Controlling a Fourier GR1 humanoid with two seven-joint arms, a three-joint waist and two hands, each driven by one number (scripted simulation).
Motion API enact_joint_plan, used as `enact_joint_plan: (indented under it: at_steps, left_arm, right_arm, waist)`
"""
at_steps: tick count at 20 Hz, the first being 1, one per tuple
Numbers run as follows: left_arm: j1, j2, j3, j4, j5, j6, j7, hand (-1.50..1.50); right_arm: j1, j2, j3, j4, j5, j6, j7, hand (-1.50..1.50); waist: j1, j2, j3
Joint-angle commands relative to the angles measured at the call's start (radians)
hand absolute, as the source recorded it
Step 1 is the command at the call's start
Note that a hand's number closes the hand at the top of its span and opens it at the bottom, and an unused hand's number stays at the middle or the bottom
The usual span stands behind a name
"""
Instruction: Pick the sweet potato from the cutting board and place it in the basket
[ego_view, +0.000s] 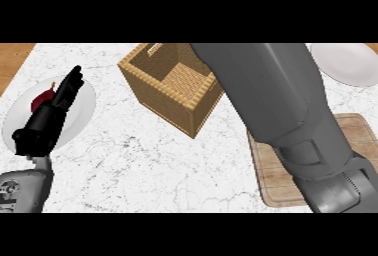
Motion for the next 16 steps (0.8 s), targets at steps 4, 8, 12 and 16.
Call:
enact_joint_plan:
  at_steps: [4, 8, 12, 16]
  left_arm:
    - [0.017, -0.003, -0.001, -0.015, -0.006, 0.001, 0.012, 0.00]
    - [0.026, 0.010, 0.013, -0.035, -0.009, -0.001, 0.017, 0.00]
    - [-0.025, 0.002, 0.010, 0.025, -0.009, -0.006, 0.009, 0.00]
    - [-0.016, 0.020, 0.039, 0.035, 0.004, -0.015, -0.008, 0.00]
  right_arm:
    - [-0.044, 0.004, 0.050, 0.114, 0.024, 0.159, 0.036, 1.50]
    - [-0.046, 0.004, -0.028, 0.111, -0.040, 0.136, 0.014, -1.50]
    - [-0.045, 0.019, -0.027, 0.095, -0.115, 0.101, 0.029, -1.50]
    - [0.033, 0.019, -0.031, 0.014, -0.071, -0.025, -0.041, -1.50]
  waist:
    - [-0.004, -0.002, 0.001]
    - [-0.006, -0.003, 0.001]
    - [-0.010, -0.002, 0.001]
    - [-0.020, -0.003, 0.002]
